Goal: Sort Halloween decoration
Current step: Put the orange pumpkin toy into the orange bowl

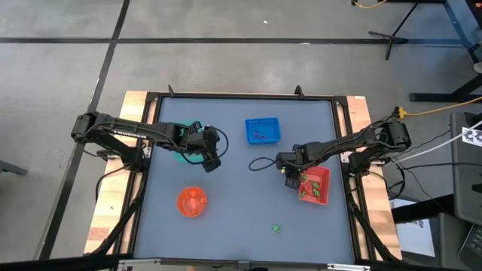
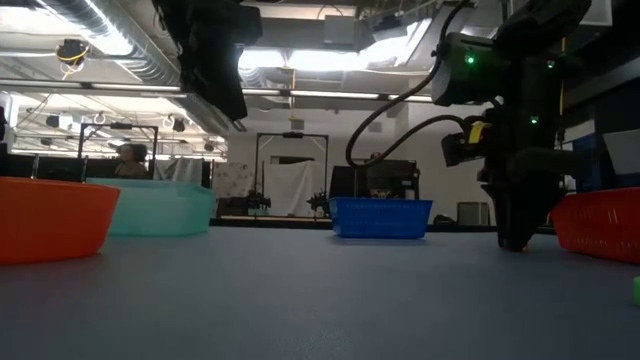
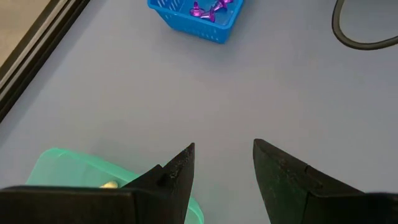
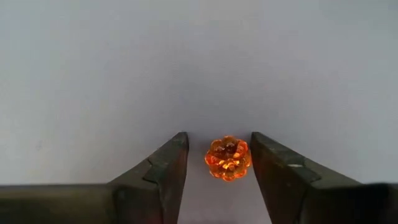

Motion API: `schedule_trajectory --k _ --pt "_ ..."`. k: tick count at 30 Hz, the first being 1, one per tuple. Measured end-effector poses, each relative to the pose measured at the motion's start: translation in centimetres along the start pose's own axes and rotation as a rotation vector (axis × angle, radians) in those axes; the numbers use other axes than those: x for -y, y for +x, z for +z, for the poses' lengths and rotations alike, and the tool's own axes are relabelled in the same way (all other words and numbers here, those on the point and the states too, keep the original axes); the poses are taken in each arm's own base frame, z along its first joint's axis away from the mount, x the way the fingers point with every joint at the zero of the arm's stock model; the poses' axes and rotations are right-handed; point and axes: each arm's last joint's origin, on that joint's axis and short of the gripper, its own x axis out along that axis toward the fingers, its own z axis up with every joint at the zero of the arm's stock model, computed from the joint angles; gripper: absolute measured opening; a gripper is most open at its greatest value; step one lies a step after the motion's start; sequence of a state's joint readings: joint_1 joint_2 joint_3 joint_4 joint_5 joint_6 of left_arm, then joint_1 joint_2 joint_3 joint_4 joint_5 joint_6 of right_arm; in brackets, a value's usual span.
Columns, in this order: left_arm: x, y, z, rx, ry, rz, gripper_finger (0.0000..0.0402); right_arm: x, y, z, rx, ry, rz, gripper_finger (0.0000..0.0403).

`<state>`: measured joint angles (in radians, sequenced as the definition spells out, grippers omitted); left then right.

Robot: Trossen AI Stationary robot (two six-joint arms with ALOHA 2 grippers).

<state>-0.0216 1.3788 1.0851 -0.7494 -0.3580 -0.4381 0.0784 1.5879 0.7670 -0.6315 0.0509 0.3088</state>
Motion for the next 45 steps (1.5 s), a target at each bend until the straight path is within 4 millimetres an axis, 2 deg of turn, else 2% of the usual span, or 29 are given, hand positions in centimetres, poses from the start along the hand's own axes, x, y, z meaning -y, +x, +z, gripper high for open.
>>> schedule_trajectory --k 10,18,29,35,45 --pt "0.0 0.0 0.0 0.001 0.000 0.000 0.0148 -0.1 -0.2 0.3 0.008 -0.001 -0.001 0.0103" --pt "0.0 0.0 0.0 0.001 -0.001 -0.001 0.0148 -0.4 -1.1 1.6 0.058 0.002 0.008 0.0098" --pt "0.0 0.0 0.0 0.001 0.002 -0.001 0.0148 -0.7 -1.3 1.9 0.067 0.002 0.098 0.0098" --pt "0.0 0.0 0.0 -0.003 0.004 -0.011 0.0148 -1.5 -1.7 3.5 0.218 -0.006 0.224 0.0098" --pt "0.3 0.0 -0.1 -0.045 0.003 -0.100 0.0148 -2.6 -3.5 6.8 0.592 0.003 0.386 0.0098"
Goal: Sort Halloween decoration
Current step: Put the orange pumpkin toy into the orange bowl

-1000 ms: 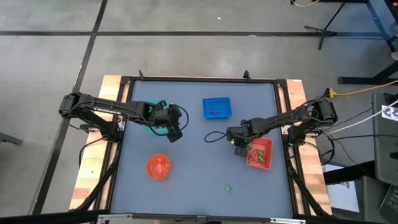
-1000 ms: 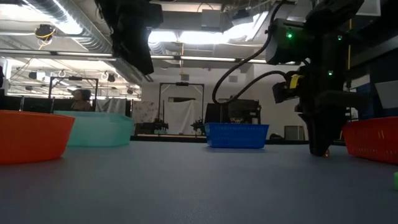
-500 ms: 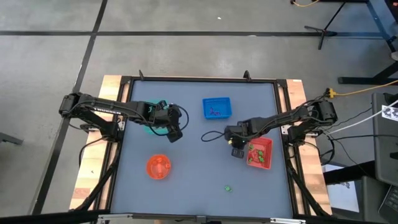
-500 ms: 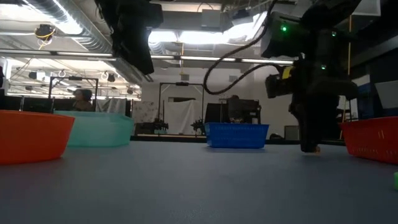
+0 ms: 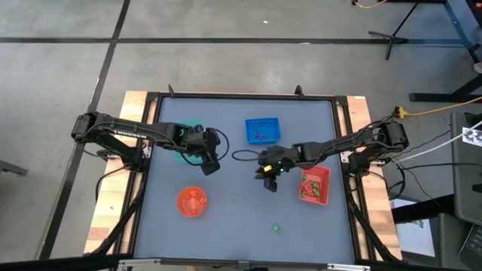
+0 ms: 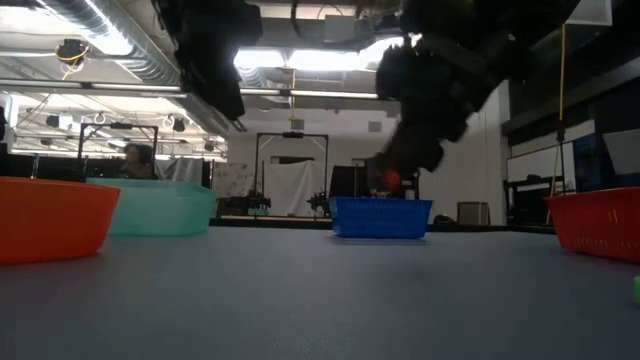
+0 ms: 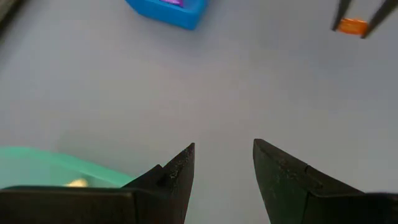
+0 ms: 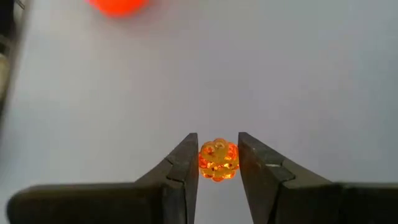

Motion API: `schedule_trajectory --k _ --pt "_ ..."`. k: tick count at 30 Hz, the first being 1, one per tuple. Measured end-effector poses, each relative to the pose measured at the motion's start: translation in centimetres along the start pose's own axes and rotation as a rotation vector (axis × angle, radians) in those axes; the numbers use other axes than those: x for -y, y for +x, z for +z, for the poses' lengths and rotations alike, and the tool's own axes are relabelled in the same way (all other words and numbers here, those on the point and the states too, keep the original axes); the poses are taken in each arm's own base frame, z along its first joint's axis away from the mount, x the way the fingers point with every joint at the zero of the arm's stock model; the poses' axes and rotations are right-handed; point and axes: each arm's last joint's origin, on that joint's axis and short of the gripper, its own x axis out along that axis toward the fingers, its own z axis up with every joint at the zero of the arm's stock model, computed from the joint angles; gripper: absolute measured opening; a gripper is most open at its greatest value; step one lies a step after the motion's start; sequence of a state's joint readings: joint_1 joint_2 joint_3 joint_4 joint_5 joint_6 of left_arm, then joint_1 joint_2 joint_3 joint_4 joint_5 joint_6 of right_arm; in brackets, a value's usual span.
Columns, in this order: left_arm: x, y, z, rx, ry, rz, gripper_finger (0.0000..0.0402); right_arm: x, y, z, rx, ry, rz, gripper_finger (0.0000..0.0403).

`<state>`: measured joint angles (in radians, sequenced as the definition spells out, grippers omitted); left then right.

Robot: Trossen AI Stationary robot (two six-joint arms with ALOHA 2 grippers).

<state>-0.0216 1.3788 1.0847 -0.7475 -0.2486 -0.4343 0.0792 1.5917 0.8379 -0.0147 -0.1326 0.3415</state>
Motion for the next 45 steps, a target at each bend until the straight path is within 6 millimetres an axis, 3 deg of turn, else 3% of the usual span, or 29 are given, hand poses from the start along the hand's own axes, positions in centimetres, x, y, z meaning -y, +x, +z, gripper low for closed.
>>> schedule_trajectory --k 6,19,26,36,45 --pt "0.5 -0.8 -0.4 -0.036 0.025 -0.114 0.0148 -0.6 -0.2 1.7 0.174 -0.023 0.062 0.0098" --pt "0.7 -9.5 -2.9 0.271 0.026 -0.135 0.0148 -1.6 -1.1 4.2 0.459 -0.056 0.138 0.0097" --pt "1.3 -11.8 -4.4 0.381 0.071 -0.089 0.0148 -2.2 -1.0 5.9 0.500 -0.064 0.152 0.0097" --pt "1.7 -10.5 -7.8 0.396 0.101 -0.001 0.0148 -3.7 3.3 9.8 0.492 -0.111 0.257 0.0097" --pt "-0.9 -9.3 -12.0 0.435 -0.011 -0.025 0.0148 -6.9 9.6 11.3 0.468 -0.172 0.310 0.0097"
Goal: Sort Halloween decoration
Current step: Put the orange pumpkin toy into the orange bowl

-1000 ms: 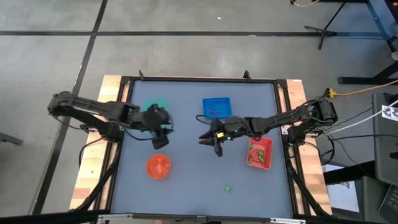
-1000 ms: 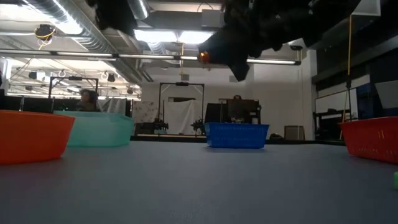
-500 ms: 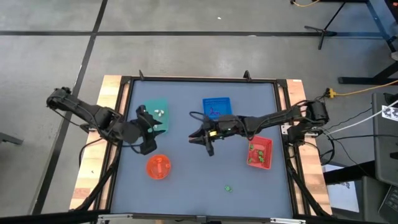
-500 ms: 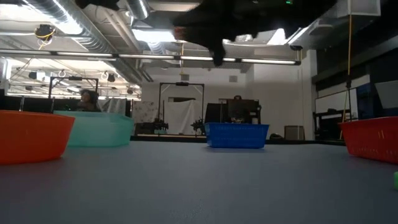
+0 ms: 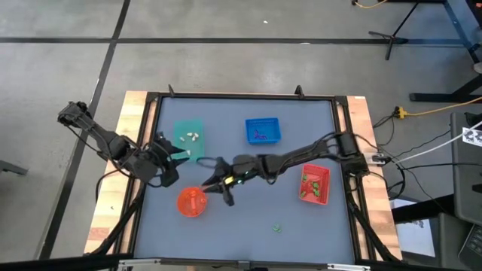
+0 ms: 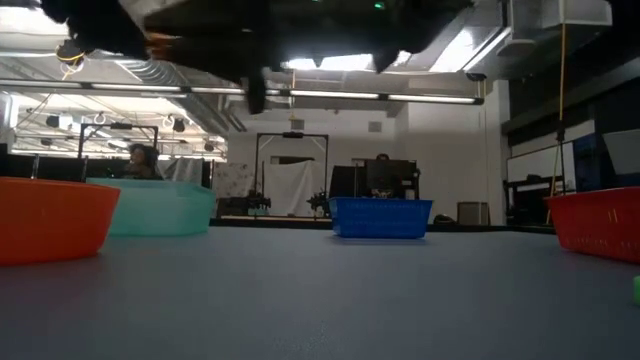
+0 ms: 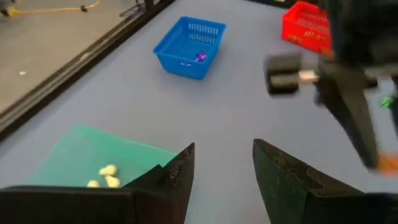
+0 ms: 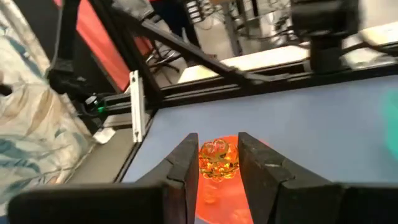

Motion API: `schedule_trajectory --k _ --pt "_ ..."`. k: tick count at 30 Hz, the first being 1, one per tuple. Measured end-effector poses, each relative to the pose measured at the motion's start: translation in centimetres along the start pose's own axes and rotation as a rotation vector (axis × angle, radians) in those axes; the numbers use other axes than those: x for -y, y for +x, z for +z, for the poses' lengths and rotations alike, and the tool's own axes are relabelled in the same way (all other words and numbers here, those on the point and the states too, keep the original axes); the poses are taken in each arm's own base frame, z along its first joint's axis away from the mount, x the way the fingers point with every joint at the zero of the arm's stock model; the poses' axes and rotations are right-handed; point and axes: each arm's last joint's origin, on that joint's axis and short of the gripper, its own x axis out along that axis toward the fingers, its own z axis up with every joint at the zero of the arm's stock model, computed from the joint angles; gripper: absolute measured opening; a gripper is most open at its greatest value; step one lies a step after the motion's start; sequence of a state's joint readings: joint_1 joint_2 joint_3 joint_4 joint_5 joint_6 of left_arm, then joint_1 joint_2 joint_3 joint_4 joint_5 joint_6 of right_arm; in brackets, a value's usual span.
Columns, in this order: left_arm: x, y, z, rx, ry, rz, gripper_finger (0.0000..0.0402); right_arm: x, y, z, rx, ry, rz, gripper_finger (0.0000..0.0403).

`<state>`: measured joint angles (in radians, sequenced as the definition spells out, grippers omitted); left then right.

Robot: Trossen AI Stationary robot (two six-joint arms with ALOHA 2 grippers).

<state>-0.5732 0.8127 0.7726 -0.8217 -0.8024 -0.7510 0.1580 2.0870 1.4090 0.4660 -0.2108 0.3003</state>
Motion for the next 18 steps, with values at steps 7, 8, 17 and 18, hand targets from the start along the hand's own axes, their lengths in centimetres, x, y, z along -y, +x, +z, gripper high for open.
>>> schedule_trajectory --k 7,8,17,18 --pt "-1.3 0.4 -2.1 -0.009 -0.060 -0.006 0.0148 -0.9 4.4 -2.1 -0.010 -0.065 0.032 0.0097" --pt "-1.3 0.4 -2.3 -0.010 -0.063 -0.008 0.0148 -0.8 4.7 -2.3 -0.006 -0.080 0.019 0.0097" --pt "-1.2 0.6 -2.4 -0.003 -0.062 -0.001 0.0148 -0.2 5.6 -3.7 -0.049 -0.111 -0.035 0.0097" --pt "-1.2 0.6 -2.4 -0.001 -0.064 -0.001 0.0148 -0.2 5.6 -3.8 -0.056 -0.121 -0.036 0.0097"
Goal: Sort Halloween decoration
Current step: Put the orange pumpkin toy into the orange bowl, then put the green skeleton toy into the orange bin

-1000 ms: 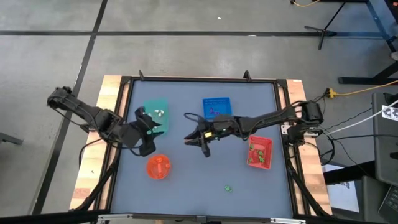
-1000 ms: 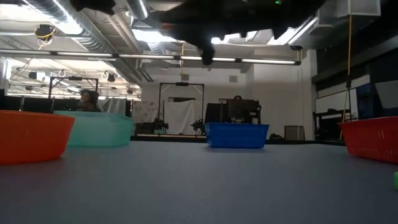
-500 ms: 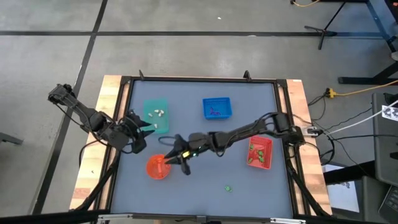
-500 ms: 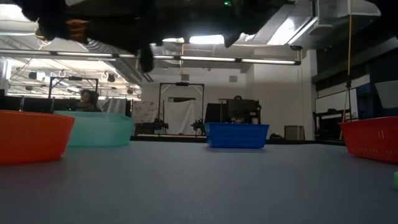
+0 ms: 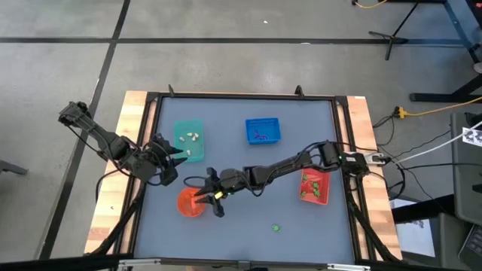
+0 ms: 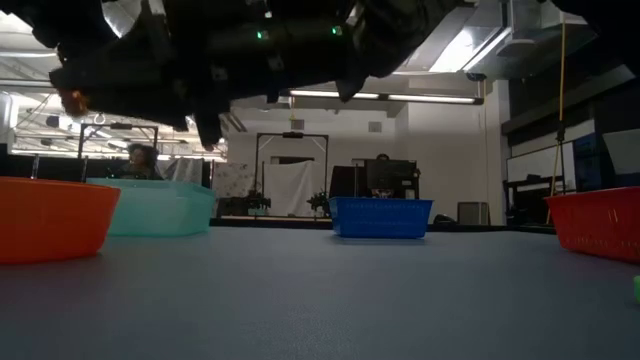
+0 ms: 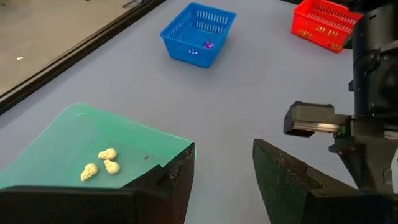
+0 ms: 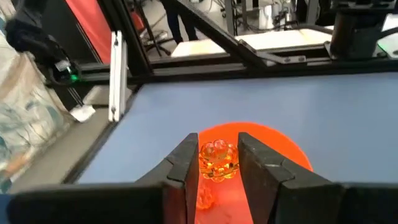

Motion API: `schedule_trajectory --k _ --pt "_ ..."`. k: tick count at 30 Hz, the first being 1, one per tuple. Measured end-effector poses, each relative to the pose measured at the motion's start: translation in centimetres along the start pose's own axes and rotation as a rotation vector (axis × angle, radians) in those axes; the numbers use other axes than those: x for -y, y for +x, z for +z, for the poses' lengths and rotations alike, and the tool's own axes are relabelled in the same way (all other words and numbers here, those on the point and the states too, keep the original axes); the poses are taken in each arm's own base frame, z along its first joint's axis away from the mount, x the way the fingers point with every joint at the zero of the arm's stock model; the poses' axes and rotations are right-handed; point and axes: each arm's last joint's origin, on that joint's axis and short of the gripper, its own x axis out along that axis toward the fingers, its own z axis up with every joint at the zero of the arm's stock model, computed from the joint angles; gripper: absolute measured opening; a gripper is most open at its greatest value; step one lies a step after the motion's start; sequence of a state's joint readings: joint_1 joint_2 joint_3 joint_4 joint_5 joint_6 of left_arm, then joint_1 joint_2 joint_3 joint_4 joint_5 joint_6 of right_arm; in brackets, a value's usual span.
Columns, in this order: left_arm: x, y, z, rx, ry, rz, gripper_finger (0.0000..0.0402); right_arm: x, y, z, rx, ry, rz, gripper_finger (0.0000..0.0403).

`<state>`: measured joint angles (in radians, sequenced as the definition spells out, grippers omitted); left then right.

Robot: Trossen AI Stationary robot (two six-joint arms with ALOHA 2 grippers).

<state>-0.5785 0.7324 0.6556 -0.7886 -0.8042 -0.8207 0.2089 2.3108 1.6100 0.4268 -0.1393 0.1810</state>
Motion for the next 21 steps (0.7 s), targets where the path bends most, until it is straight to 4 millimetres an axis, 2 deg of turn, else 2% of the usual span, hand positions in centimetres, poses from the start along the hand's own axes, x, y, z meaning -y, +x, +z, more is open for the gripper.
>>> schedule_trajectory --k 5,15,21 --pt "-0.02 0.00 0.02 0.006 0.000 0.006 0.0148 0.00 -0.01 -0.01 -0.002 -0.029 0.000 0.0114" --pt "-0.05 0.00 0.05 0.018 0.001 0.017 0.0148 0.02 0.00 -0.12 -0.012 -0.030 -0.002 0.0215" --pt "0.44 0.00 0.56 0.057 0.028 -0.020 0.0148 0.01 -0.01 -0.10 -0.011 -0.029 0.001 0.0229"
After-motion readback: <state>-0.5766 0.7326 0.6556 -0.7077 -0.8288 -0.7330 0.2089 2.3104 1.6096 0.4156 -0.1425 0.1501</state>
